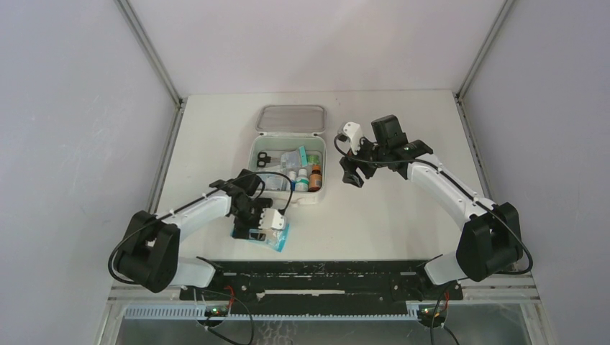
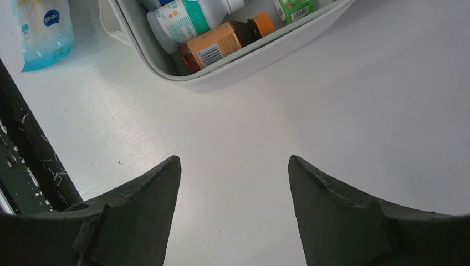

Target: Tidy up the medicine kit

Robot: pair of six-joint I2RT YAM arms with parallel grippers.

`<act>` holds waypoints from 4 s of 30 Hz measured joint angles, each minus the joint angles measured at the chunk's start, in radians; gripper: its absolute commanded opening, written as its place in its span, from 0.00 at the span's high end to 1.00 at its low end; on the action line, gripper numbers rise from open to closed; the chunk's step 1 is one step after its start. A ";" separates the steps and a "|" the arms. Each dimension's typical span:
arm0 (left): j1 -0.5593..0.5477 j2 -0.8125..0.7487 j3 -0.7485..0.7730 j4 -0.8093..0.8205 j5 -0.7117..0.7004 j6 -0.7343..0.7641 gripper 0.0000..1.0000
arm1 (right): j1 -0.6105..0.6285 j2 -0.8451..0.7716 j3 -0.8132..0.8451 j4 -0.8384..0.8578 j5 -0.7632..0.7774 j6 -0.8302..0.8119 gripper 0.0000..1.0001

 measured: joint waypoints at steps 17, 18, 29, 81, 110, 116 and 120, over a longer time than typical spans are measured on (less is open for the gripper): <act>-0.066 -0.010 -0.005 0.017 -0.018 -0.079 0.55 | -0.005 0.000 0.000 -0.006 0.000 -0.003 0.32; -0.066 -0.014 -0.005 0.017 -0.017 -0.084 0.57 | -0.005 0.000 0.000 -0.006 0.000 -0.003 0.32; -0.068 -0.056 0.011 0.017 0.099 -0.182 0.65 | -0.013 0.000 0.000 -0.003 -0.070 0.026 0.34; -0.222 -0.090 0.403 0.320 -0.001 -0.754 0.17 | 0.000 0.126 0.161 0.128 -0.458 0.450 0.99; 0.439 0.350 0.634 0.442 0.251 -1.313 0.01 | -0.311 -0.195 -0.021 -0.004 -0.391 0.196 1.00; 0.444 0.447 0.644 0.407 0.300 -1.376 0.04 | -0.334 -0.195 -0.025 -0.003 -0.397 0.195 1.00; 0.443 0.473 0.642 0.385 0.341 -1.400 0.07 | -0.341 -0.195 -0.030 -0.004 -0.398 0.195 1.00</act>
